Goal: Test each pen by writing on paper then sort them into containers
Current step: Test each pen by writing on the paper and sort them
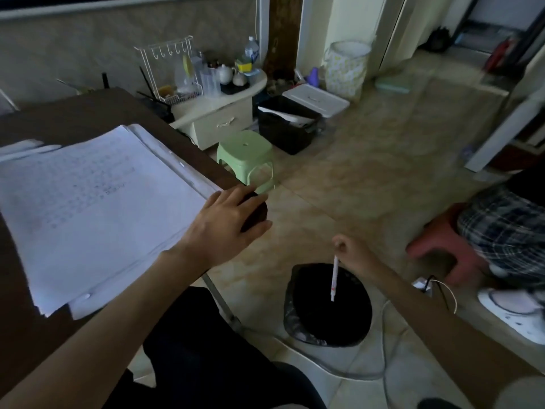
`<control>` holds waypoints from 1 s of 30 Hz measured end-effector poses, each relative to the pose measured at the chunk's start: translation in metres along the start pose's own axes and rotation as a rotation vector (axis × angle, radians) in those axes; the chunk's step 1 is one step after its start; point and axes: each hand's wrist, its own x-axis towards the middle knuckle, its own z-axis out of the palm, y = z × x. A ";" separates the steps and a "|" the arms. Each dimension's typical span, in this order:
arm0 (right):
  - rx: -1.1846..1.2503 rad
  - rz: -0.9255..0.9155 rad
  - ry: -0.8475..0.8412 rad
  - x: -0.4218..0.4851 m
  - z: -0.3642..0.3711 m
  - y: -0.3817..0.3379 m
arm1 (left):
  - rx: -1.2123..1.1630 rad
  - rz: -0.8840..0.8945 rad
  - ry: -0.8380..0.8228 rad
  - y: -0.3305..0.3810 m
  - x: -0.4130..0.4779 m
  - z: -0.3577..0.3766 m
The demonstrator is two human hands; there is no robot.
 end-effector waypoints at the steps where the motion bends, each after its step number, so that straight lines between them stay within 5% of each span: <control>1: -0.049 0.033 -0.055 0.002 0.006 0.009 | -0.008 -0.003 0.004 0.000 0.000 -0.001; 6: 0.012 0.008 0.016 0.006 0.006 -0.023 | -0.003 -0.020 -0.014 0.003 -0.001 -0.004; 11: 0.257 -0.417 0.310 -0.011 -0.019 -0.149 | -0.023 -0.021 0.017 -0.006 -0.009 -0.032; 18: 0.157 -0.899 -0.035 -0.013 0.021 -0.296 | 0.019 -0.382 0.127 -0.094 -0.083 -0.102; 23: 0.063 -0.974 -0.241 0.010 0.085 -0.371 | 0.110 -0.625 0.175 -0.130 -0.157 -0.114; 30: 0.012 -1.046 -0.304 0.023 0.154 -0.457 | 0.057 -0.647 0.103 -0.147 -0.191 -0.098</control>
